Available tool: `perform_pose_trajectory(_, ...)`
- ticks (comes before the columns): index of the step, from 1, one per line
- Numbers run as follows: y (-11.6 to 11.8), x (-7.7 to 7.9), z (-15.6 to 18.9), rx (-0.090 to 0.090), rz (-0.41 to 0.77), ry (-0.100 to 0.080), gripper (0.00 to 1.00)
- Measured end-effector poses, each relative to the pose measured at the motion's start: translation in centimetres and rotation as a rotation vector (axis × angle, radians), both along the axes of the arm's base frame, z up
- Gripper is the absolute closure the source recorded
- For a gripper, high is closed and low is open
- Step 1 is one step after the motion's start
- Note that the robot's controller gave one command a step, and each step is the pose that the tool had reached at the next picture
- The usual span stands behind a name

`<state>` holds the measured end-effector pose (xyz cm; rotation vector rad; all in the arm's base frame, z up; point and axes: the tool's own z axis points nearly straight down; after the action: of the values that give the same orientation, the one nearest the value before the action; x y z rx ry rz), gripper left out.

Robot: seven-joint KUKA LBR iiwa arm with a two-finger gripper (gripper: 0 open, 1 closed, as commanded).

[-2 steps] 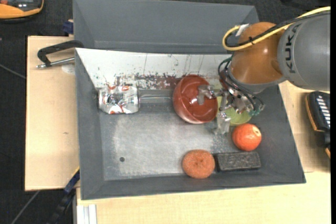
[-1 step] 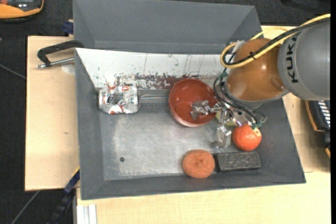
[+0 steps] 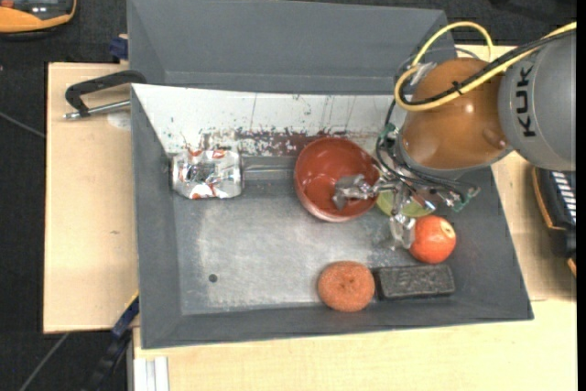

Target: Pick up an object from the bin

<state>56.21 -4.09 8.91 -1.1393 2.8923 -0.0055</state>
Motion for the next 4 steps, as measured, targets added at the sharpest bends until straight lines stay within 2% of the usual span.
perform_pose_trajectory(1,3.8,-1.7,-1.8,-0.014,0.487,-0.009,0.00)
perform_pose_trajectory(2,13.5,-4.7,-1.4,-0.008,0.498,-0.012,0.00)
perform_pose_trajectory(3,13.0,-4.4,-1.2,-0.012,0.489,-0.018,1.00)
perform_pose_trajectory(4,17.1,-6.4,-1.5,-0.020,0.659,-0.032,1.00)
